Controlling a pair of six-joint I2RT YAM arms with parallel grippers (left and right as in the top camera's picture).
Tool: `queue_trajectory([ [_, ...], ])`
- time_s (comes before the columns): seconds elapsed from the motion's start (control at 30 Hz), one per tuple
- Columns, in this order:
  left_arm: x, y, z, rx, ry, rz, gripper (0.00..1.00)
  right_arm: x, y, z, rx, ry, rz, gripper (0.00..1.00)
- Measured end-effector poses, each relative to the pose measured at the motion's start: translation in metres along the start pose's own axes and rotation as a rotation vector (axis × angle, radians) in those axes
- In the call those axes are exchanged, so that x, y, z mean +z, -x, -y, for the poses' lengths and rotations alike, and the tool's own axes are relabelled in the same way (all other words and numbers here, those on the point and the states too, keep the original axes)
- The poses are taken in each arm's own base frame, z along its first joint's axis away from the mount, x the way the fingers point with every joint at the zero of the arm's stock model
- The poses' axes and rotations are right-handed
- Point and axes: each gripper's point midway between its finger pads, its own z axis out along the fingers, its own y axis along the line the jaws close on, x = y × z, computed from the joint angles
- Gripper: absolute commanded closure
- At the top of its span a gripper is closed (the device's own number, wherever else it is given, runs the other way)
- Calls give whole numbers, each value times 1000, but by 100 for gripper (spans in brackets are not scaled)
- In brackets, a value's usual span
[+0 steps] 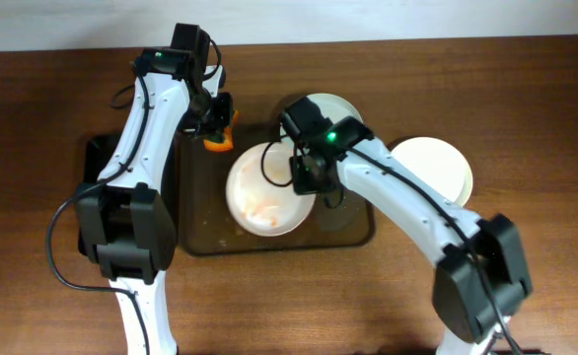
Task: Clean dirty plates on tray and stack at the side
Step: 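Carry the plate with the right gripper and stack it on the first plate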
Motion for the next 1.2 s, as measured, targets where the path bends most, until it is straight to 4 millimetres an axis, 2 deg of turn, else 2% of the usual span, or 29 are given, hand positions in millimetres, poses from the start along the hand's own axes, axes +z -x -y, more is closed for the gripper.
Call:
queue_trajectory([
  [0.1, 0, 0, 0, 0, 0, 0, 100, -22, 0, 32, -28, -190, 60, 96],
  [0.17, 0, 0, 0, 0, 0, 0, 100, -31, 1, 41, -85, -328, 112, 96],
  [0.3, 0, 0, 0, 0, 0, 0, 100, -55, 2, 27, -222, -523, 256, 96],
  [0.57, 0, 0, 0, 0, 0, -1, 100, -125, 8, -11, -406, -843, 623, 96],
  [0.7, 0, 0, 0, 0, 0, -1, 100, -136, 11, -12, -411, -895, 678, 96],
  [0.8, 0, 0, 0, -1, 1, -1, 100, -133, 10, -12, -389, -872, 671, 96],
  [0.87, 0, -1, 0, -1, 1, -4, 100, -113, 3, -5, -348, -787, 570, 96],
  [0.9, 0, -1, 0, -1, 1, -4, 100, -95, -1, 8, -291, -721, 468, 96],
  [0.97, 0, -1, 0, -1, 1, -4, 100, -73, -5, 28, -193, -632, 336, 96],
  [1.07, 0, -1, 0, -1, 1, -4, 100, -48, -6, 65, -28, -496, 148, 96],
  [1.13, 0, -1, 0, -1, 1, -4, 100, -45, -4, 86, 53, -405, 80, 96],
  [1.2, 0, -1, 0, -1, 1, -5, 100, -52, 0, 109, 116, -329, 48, 96],
])
